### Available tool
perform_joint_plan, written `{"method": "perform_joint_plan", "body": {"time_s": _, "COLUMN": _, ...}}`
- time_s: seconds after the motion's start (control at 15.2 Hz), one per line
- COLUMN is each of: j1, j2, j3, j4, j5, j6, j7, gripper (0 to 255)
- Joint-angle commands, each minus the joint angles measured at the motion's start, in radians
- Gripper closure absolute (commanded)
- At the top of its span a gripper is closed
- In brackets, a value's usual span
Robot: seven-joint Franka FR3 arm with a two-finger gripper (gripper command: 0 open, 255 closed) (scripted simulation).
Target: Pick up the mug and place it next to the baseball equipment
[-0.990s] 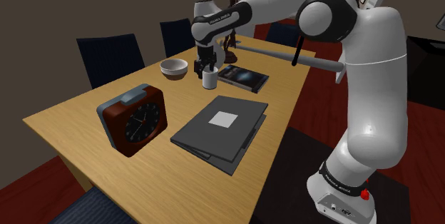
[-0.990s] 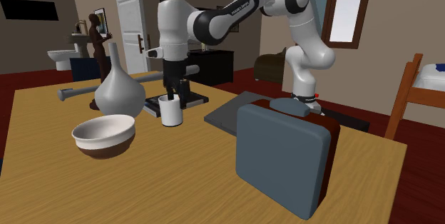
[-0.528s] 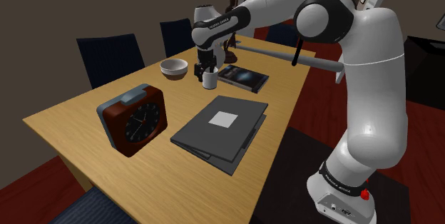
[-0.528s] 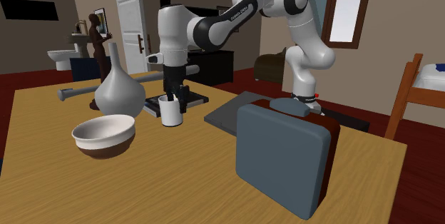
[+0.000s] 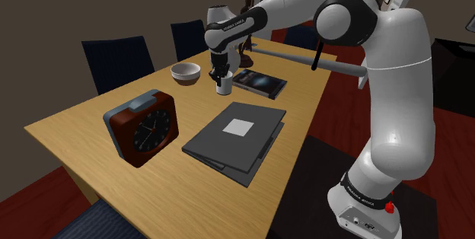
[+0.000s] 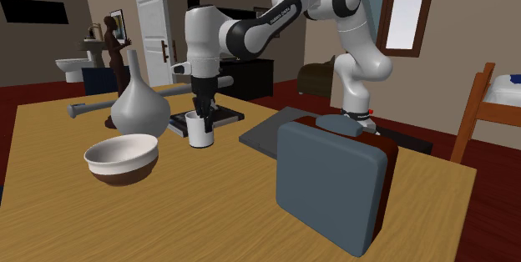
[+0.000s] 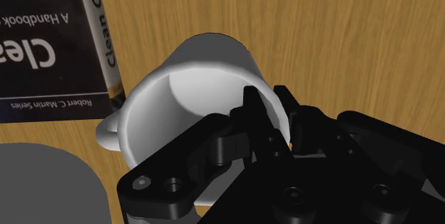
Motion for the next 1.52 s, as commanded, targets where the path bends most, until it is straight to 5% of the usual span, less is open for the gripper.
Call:
{"method": "perform_joint_plan", "body": {"time_s": 0.0, "j1": 0.000, "j2": 0.000, "j3": 0.000, "j4": 0.000, "j5": 0.000, "j6": 0.000, "j7": 0.000, "gripper": 255}}
{"method": "perform_joint_plan", "body": {"time_s": 1.45, "j1": 0.001, "j2": -0.065, "j3": 0.001, "j4": 0.145, "j5": 0.005, "j6": -0.209, "j7": -0.014, "gripper": 255}}
